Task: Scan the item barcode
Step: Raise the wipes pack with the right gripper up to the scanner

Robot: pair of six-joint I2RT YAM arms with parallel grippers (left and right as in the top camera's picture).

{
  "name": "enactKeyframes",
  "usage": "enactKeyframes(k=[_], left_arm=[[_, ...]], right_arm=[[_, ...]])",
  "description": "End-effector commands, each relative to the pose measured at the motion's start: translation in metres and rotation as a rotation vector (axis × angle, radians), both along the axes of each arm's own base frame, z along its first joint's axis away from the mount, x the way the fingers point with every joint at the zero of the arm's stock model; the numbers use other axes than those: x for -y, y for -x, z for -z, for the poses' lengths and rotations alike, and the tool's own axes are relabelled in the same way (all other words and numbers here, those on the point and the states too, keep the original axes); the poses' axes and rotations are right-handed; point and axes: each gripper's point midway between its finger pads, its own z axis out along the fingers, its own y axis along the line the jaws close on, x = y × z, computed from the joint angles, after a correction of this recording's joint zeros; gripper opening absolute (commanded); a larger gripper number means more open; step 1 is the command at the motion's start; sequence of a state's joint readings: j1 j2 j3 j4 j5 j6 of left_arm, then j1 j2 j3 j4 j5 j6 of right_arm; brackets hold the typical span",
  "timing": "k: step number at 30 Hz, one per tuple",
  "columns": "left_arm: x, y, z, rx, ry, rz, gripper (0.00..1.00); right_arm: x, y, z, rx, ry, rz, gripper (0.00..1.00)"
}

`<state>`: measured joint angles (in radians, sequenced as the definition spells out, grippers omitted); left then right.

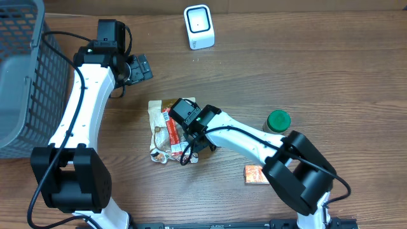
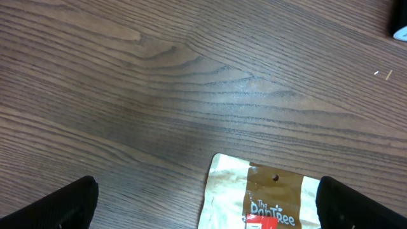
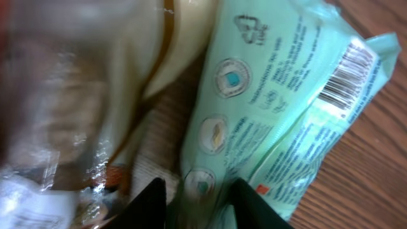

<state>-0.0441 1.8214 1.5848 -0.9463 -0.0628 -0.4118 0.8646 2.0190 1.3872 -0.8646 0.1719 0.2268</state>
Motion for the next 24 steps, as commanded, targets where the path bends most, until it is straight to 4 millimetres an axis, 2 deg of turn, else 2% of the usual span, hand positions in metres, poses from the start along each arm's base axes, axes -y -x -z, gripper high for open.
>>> enactKeyframes(k=[1,4,5,9,12,17,24], left_arm=[[0.003,-0.005,-0.015,0.041,0.012,0.0,1.0],[0.003,-0.005,-0.015,0.041,0.012,0.0,1.0],[0.003,-0.005,-0.015,0.041,0.012,0.0,1.0],[0.003,-0.005,-0.015,0.041,0.012,0.0,1.0],[0.003,-0.005,-0.015,0.041,0.012,0.0,1.0],[0.003,-0.005,-0.015,0.041,0.012,0.0,0.99],[0.003,-0.005,-0.015,0.041,0.012,0.0,0.99]], right_arm=[[0.004,0.008,0.019,-0.039,0.034,-0.005,0.23],[0.002,0.006,0.016,-0.033,0.027,-0.005,0.11],[0.0,0.004,0.013,-0.029,0.021,-0.004,0.04],[-0.006,-0.003,-0.004,-0.006,-0.005,-0.003,0.04],[-0.008,-0.008,-0.024,0.009,-0.013,-0.02,0.04],[-0.016,-0.021,-0.08,0.066,-0.084,-0.003,0.04],[-0.032,-0.031,-0.18,0.146,-0.248,-0.005,0.04]])
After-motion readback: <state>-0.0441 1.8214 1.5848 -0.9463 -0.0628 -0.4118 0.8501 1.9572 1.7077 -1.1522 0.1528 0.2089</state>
